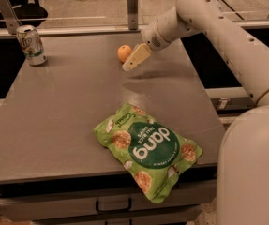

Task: Pick orange

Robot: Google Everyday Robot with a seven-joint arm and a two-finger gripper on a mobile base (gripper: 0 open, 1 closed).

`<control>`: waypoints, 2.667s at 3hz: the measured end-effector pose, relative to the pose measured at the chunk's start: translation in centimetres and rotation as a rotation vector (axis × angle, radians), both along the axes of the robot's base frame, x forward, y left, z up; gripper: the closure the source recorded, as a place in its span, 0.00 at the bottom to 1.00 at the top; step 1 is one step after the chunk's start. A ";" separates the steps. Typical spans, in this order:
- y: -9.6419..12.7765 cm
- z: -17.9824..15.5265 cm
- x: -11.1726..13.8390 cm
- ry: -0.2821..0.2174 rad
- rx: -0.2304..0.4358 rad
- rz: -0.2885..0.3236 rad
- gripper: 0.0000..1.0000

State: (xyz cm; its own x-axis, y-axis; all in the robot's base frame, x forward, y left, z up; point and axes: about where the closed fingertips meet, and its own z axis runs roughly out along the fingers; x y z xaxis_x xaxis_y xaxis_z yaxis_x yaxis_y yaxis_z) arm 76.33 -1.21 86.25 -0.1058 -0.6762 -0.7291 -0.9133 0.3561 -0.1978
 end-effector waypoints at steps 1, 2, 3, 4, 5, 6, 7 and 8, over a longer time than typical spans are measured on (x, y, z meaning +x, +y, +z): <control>1.4 -1.2 0.9 0.025 0.064 -0.001 0.00; 2.5 -1.3 1.0 0.034 0.108 0.006 0.18; 2.6 -1.1 0.4 0.040 0.137 0.005 0.42; 2.8 -1.0 -0.3 0.047 0.159 0.011 0.65; 4.1 0.4 -1.3 0.047 0.211 0.078 0.88; 7.4 3.9 -3.4 0.026 0.299 0.244 1.00; 9.7 6.8 -6.5 0.034 0.388 0.419 1.00; 9.9 6.9 -7.0 0.045 0.390 0.442 1.00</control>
Offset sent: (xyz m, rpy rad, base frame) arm 0.0098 0.0324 -0.0087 0.1643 0.0358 0.0078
